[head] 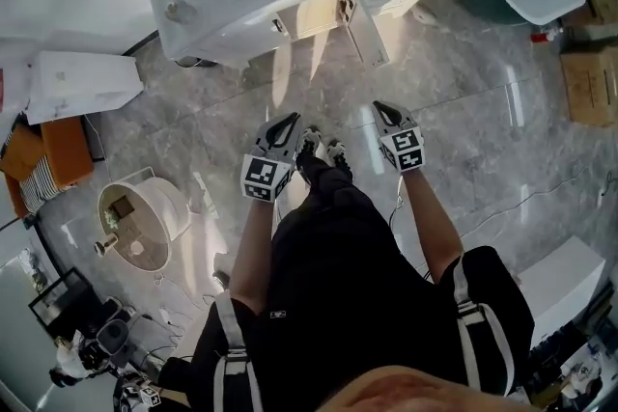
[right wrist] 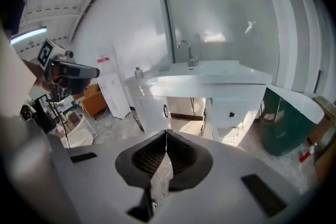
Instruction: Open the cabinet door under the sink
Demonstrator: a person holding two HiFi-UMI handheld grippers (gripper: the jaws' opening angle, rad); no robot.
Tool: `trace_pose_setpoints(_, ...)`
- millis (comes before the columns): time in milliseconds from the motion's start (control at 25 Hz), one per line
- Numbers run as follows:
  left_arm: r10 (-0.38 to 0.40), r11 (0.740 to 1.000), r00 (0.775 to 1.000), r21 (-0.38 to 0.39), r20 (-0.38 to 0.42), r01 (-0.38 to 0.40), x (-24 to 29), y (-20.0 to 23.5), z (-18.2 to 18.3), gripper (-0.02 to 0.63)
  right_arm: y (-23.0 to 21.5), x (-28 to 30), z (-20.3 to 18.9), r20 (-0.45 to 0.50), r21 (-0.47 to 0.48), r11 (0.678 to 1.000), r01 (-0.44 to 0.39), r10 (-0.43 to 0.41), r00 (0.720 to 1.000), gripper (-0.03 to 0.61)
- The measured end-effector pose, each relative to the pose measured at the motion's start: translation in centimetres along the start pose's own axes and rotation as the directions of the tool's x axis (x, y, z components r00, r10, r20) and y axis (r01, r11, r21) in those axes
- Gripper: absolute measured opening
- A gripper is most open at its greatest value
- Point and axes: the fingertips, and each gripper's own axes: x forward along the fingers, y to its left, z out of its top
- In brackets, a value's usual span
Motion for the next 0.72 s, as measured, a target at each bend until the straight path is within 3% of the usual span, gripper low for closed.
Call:
trace_pose_setpoints(360, 0.007, 1.0, 0.999, 0.007, 0.045, -0.008, -4.2, -4.0, 1.7, 0.028, 3.9, -5.7, 3.5, 0.052, -0.128, 0.988, -0.086, 0.093, 0.994, 0.061)
trace_pose_setpoints(720, 0.006, 1.0, 0.996, 0.013, 0.089, -0.007, -6.1, -5.6, 2.0, 0.028, 5.7, -9.1, 5.8, 0.104, -0.218, 0.974, -0.066, 0.091, 0.99, 0.061)
